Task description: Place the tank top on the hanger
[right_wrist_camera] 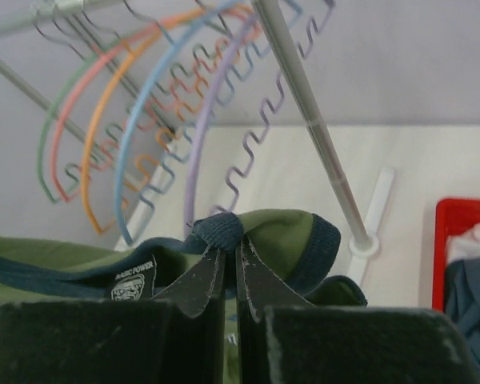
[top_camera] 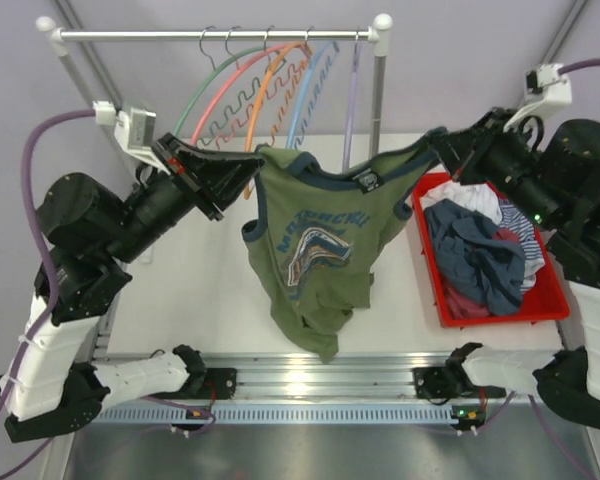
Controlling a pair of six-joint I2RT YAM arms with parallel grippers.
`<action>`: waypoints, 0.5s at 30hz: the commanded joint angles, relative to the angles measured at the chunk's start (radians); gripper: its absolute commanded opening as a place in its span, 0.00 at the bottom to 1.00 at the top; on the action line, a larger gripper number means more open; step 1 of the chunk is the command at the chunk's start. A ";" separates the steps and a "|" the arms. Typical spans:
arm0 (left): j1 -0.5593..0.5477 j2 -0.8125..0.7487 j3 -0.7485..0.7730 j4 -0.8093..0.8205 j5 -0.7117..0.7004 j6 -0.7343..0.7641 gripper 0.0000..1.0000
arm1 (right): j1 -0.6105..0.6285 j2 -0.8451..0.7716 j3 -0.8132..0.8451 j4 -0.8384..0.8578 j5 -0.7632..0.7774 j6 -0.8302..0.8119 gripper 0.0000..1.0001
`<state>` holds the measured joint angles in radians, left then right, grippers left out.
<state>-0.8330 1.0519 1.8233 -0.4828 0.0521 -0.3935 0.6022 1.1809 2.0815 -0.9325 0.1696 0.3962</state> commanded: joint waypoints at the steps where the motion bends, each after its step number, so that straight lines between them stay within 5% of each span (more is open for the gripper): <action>1: 0.003 -0.093 -0.198 0.001 0.000 -0.050 0.00 | 0.010 -0.124 -0.276 0.063 -0.013 0.050 0.00; 9: 0.002 -0.406 -0.868 0.156 0.064 -0.315 0.00 | 0.060 -0.365 -0.934 0.141 -0.073 0.214 0.00; 15: 0.002 -0.521 -1.278 0.297 0.052 -0.453 0.00 | 0.191 -0.336 -1.311 0.303 -0.045 0.318 0.00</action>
<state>-0.8330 0.5629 0.6495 -0.3439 0.0933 -0.7368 0.7231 0.8268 0.8455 -0.7830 0.1162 0.6277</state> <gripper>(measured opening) 0.033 0.022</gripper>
